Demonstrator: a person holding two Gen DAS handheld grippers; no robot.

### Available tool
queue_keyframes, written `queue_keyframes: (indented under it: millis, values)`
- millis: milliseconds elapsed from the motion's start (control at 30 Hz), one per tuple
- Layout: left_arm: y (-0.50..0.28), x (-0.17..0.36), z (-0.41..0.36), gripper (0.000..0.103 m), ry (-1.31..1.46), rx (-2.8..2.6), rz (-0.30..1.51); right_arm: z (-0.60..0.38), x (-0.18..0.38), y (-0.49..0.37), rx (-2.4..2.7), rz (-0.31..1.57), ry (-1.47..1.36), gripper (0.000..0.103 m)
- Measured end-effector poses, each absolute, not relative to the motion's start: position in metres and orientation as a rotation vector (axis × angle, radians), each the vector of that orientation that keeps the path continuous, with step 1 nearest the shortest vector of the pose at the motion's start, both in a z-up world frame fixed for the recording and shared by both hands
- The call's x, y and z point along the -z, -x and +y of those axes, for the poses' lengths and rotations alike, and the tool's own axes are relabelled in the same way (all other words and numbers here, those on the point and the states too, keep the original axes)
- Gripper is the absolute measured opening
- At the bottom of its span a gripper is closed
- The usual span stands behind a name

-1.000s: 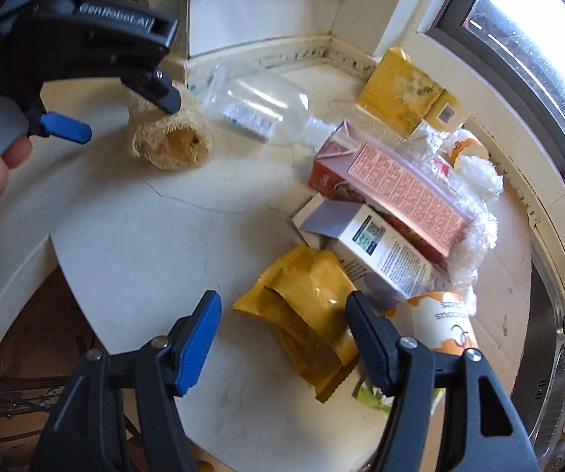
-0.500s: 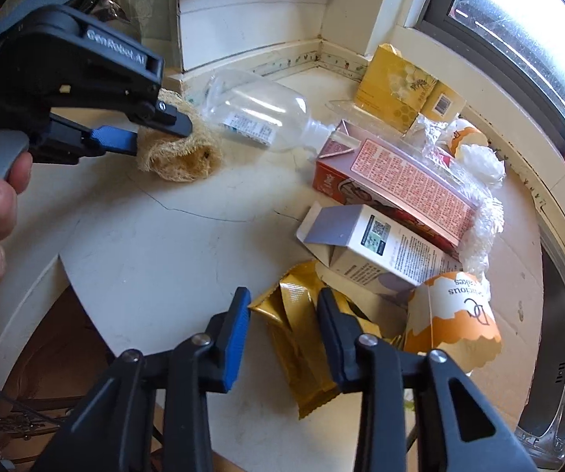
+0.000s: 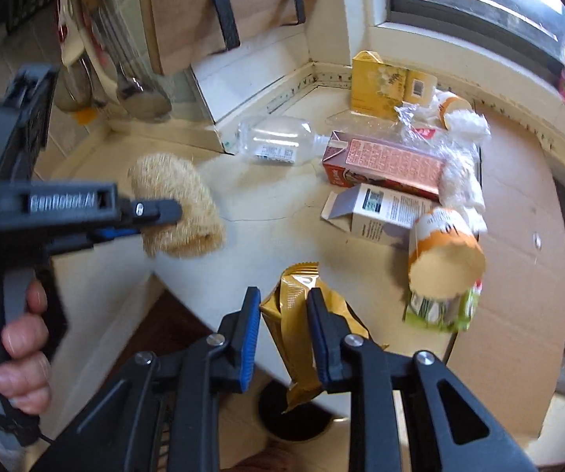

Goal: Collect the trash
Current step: 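Carry loofah and yellow bag down to the floor bin and release both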

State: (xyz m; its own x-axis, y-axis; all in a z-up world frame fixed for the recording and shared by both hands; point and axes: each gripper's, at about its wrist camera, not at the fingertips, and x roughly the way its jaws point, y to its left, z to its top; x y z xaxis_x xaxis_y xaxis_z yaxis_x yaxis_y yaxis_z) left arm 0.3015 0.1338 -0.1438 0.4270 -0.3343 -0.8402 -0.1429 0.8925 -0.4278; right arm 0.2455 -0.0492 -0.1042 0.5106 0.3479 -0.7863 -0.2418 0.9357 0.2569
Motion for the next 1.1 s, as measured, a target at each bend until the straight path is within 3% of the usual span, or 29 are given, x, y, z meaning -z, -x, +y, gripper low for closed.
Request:
queue_keyframes:
  millis: [233,533,800,1100]
  values:
    - [-0.213,0.129,0.110,0.023,0.361,0.132,1.159,-0.084,0.100,-0.176,-0.372,0.981,-0.258,0.024]
    - [-0.131,0.160,0.088,0.023,0.299,0.149,1.214,-0.105,0.134,-0.096,-0.374,1.071,-0.293,0.024]
    - [-0.090,0.253,0.072,0.024,0.196,0.167,1.361,-0.106,0.217,-0.078,-0.388,1.188,-0.423,0.024]
    - [-0.102,0.397,0.067,0.025,0.075,0.224,1.462,-0.089,0.365,-0.115,-0.285,1.198,-0.462,0.028]
